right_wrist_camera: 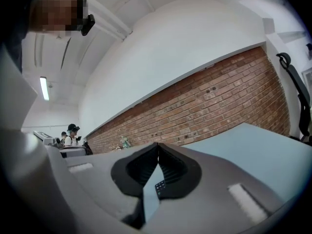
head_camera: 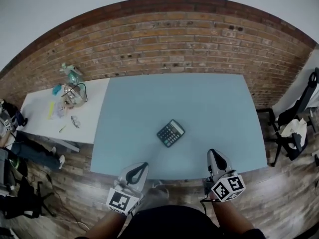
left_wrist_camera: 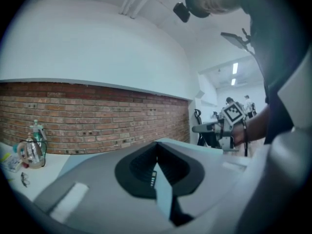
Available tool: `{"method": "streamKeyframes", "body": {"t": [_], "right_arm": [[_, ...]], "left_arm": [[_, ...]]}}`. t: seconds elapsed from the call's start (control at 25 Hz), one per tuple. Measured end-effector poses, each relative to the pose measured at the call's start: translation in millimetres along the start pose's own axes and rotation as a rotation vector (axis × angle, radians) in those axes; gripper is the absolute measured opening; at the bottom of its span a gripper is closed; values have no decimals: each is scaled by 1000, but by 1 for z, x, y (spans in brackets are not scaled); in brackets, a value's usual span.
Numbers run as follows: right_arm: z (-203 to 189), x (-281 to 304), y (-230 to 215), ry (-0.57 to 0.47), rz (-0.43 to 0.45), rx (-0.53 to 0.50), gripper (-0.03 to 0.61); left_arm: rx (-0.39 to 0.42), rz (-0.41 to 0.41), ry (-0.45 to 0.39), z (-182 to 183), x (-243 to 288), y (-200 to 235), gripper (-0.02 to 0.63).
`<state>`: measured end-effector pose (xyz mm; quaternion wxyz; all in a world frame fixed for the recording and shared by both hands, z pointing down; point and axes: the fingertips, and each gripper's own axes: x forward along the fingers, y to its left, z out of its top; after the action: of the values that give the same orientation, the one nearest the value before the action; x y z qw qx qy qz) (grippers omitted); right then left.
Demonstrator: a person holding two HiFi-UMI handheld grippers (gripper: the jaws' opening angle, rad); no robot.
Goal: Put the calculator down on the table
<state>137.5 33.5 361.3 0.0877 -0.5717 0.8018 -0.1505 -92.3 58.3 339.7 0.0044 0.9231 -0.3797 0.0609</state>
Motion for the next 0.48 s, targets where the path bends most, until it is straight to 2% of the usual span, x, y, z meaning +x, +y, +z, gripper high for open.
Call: {"method": "streamKeyframes", "body": {"t": [0.08,0.16,0.32,0.48], "right_arm": [[-2,-15,-1,7,7,27,5],[-3,-30,1,10,23,38,5],[-5,-59,6,9,58,17,5],[-2,-86,9,2,67,-1,5]], "left_arm": [[6,33,-2,5,-9,-7,-15],[47,64,8,4,-23,-13,-15],[107,95,23,3,-50,-37,-15],[76,153,30,2,-76,-54,-15]]}}
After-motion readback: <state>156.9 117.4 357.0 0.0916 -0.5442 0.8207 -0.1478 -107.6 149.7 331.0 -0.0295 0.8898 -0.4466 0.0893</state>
